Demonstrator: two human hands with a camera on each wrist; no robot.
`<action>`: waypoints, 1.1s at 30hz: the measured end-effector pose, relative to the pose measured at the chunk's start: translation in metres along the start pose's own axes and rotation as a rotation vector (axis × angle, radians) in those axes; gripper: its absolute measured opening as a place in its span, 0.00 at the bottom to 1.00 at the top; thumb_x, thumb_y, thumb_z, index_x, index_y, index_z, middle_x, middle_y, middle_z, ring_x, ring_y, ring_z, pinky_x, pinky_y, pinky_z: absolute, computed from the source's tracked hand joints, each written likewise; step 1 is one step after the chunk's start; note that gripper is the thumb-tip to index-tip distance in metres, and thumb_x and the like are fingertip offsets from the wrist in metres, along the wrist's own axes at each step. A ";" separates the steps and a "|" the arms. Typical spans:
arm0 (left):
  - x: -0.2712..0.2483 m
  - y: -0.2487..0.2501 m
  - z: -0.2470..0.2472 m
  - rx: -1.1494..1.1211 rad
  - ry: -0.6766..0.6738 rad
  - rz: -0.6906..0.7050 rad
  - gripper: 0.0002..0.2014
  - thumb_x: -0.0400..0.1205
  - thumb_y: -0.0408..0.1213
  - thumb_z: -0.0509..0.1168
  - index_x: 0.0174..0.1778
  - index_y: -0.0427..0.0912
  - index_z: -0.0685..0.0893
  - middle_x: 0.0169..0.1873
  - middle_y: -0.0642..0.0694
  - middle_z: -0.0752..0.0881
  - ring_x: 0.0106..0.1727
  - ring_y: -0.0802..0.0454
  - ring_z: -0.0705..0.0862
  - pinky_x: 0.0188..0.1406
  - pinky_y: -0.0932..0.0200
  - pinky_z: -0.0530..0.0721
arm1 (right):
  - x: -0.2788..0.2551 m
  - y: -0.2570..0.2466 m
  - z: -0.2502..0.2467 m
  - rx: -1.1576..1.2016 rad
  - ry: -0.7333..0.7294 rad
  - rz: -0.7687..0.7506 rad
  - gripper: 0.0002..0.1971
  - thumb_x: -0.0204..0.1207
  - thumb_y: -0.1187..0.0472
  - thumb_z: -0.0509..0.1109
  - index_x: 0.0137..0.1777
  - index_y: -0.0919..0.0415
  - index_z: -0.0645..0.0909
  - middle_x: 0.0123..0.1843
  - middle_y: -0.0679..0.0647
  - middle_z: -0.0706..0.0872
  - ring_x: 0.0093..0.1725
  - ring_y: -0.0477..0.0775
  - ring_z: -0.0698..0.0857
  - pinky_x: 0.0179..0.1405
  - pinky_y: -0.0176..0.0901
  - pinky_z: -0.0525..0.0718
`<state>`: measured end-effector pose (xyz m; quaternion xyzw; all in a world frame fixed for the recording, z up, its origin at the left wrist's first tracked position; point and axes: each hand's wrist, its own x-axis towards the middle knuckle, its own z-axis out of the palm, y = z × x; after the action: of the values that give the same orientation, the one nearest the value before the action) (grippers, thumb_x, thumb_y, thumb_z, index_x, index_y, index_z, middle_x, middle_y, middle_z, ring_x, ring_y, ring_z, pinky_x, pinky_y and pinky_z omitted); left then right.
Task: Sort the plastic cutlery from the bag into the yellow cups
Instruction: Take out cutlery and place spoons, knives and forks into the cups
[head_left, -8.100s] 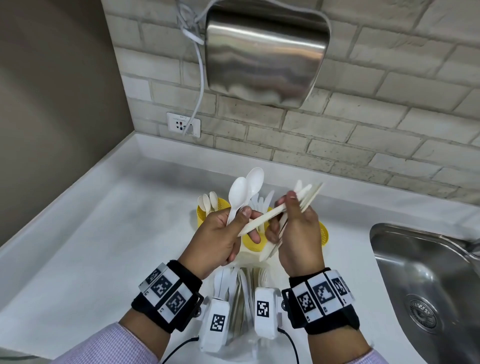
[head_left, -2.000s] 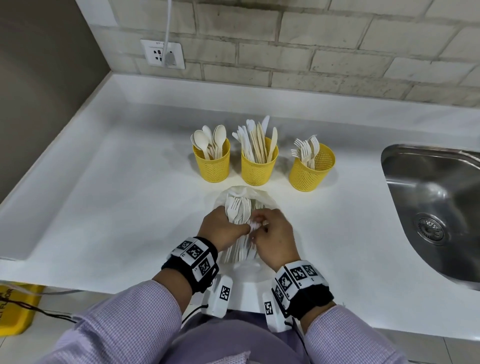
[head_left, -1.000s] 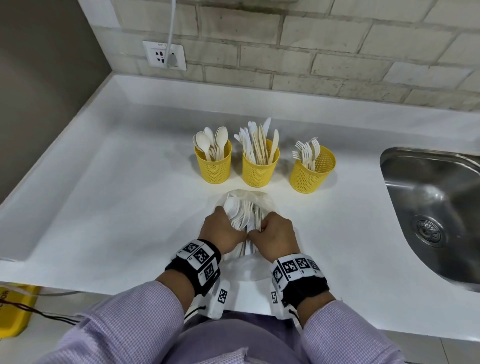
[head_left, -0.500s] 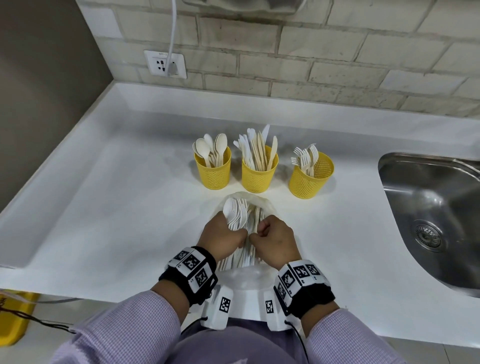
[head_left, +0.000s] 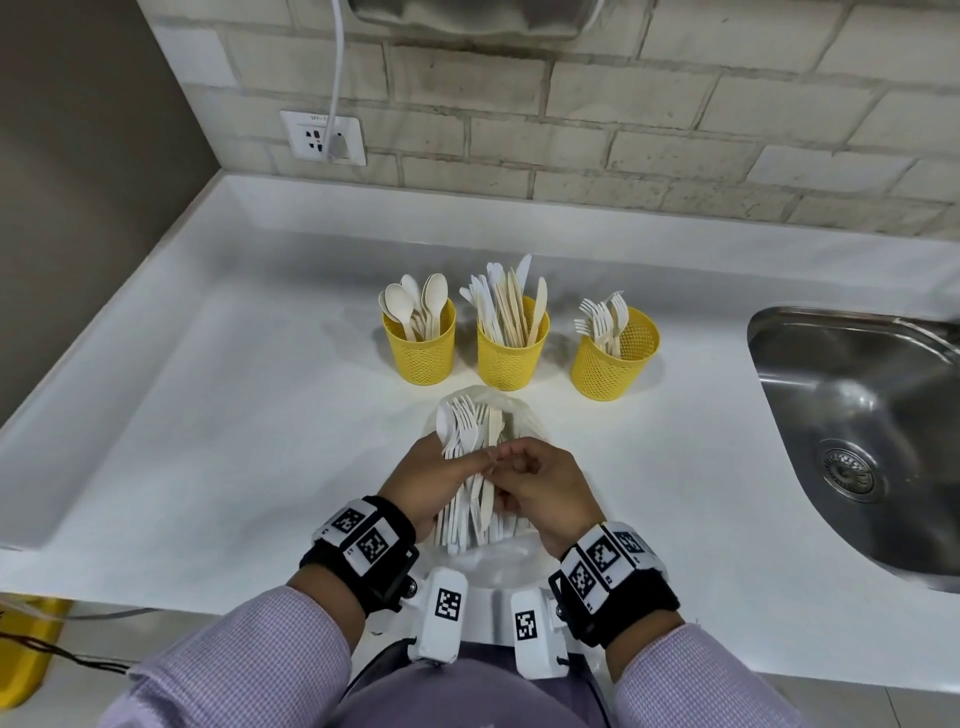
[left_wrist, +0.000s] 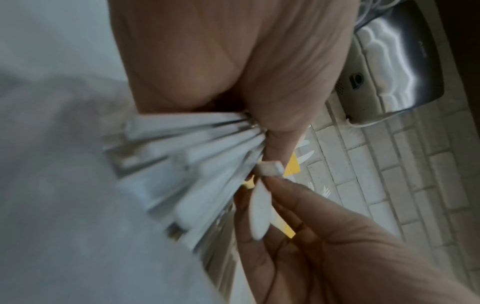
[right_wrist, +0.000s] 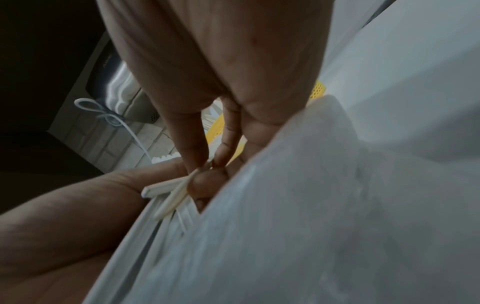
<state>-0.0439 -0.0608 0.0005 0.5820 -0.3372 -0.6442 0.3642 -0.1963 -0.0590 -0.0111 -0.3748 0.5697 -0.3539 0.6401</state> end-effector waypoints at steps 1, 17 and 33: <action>0.000 0.000 -0.001 -0.011 -0.004 -0.005 0.11 0.84 0.29 0.72 0.62 0.36 0.88 0.52 0.36 0.94 0.55 0.37 0.93 0.58 0.41 0.91 | 0.000 0.001 0.000 0.017 -0.004 -0.002 0.07 0.78 0.74 0.76 0.52 0.64 0.86 0.33 0.54 0.87 0.32 0.52 0.87 0.33 0.44 0.87; -0.002 0.009 -0.016 -0.141 -0.176 -0.122 0.12 0.80 0.26 0.72 0.59 0.29 0.88 0.42 0.30 0.87 0.38 0.37 0.88 0.43 0.47 0.88 | -0.001 -0.003 0.005 -0.033 -0.018 0.000 0.13 0.79 0.70 0.77 0.61 0.61 0.82 0.29 0.57 0.85 0.31 0.62 0.91 0.33 0.51 0.92; -0.006 0.019 -0.010 -0.193 -0.188 -0.160 0.03 0.84 0.32 0.73 0.45 0.39 0.86 0.33 0.44 0.84 0.30 0.50 0.84 0.32 0.57 0.87 | 0.002 -0.007 -0.008 -0.771 0.064 -0.061 0.11 0.74 0.51 0.74 0.48 0.55 0.79 0.44 0.53 0.87 0.45 0.58 0.88 0.51 0.55 0.88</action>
<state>-0.0320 -0.0653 0.0186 0.5063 -0.2588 -0.7524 0.3326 -0.2037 -0.0648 -0.0061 -0.5935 0.6691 -0.1442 0.4235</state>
